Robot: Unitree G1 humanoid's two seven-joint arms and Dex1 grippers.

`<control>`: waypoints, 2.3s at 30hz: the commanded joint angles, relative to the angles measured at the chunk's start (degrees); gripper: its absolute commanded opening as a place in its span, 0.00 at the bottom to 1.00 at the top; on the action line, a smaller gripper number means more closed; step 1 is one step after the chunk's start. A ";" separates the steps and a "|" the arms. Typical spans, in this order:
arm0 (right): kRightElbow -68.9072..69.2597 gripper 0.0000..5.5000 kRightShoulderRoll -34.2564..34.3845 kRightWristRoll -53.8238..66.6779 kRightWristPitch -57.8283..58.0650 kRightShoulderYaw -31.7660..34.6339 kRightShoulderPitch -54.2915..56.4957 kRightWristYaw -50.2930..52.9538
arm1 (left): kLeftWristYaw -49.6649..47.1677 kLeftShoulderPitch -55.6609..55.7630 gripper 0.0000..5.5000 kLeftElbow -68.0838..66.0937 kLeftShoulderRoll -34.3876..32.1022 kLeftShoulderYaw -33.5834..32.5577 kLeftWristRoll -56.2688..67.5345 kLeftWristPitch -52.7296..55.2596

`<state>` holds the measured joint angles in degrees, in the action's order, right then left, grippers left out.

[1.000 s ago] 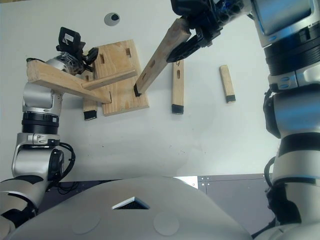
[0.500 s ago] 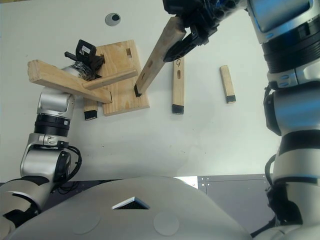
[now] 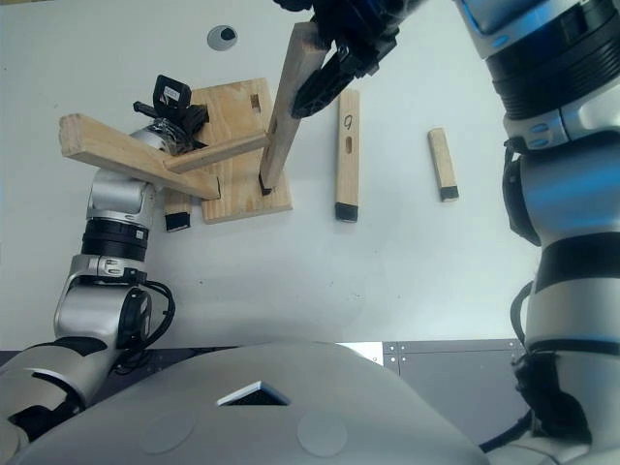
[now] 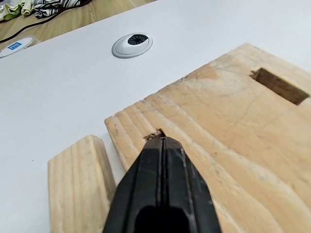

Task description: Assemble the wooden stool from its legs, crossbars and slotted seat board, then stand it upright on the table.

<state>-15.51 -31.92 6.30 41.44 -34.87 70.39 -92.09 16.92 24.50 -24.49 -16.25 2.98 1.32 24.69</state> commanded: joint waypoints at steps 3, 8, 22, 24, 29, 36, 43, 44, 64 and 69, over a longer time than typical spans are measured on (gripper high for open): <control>-3.90 0.37 2.30 -3.67 -4.50 -0.99 1.67 1.78 | 0.32 -2.93 0.00 -0.82 2.42 0.99 -0.08 1.43; -4.24 0.37 1.21 -4.51 -6.69 -1.04 1.40 0.44 | 0.47 -3.29 0.00 -0.26 2.10 0.62 -0.10 1.44; 0.14 0.37 -5.05 0.31 -4.08 -3.36 1.95 -0.39 | -0.70 -3.99 0.00 0.06 2.33 -0.70 -0.12 1.13; 0.93 0.37 -5.04 1.20 -2.87 -3.31 1.70 -0.39 | -0.86 -3.92 0.00 -0.11 2.58 -0.84 -0.09 1.03; 2.02 0.37 -3.34 2.92 0.91 -1.13 1.40 -0.20 | -0.91 -3.63 0.00 -0.97 2.67 -1.04 0.02 0.58; 2.09 0.37 -3.29 2.25 0.86 -0.67 -0.66 0.99 | -0.57 -3.56 0.00 -1.25 2.70 -0.97 0.09 0.52; -2.39 0.37 -0.98 0.02 -1.16 -0.64 -2.53 3.86 | -0.20 -3.63 0.00 -1.36 2.81 -0.68 0.23 0.40; -2.44 0.37 -0.92 -0.21 -1.36 -0.63 -2.71 3.90 | -0.18 -3.63 0.00 -1.26 2.79 -0.67 0.25 0.44; 12.57 0.37 0.69 0.69 6.06 -2.91 -6.15 4.67 | -1.08 -3.49 0.00 -2.29 4.64 -0.72 0.12 -0.11; 15.46 0.37 0.79 1.18 7.20 -4.23 -7.31 4.80 | -1.39 -2.52 0.00 -4.28 5.38 -0.39 -0.24 -0.74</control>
<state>-2.06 -34.11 5.81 47.71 -36.08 66.00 -86.19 14.96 23.30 -25.73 -13.26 0.57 1.29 21.99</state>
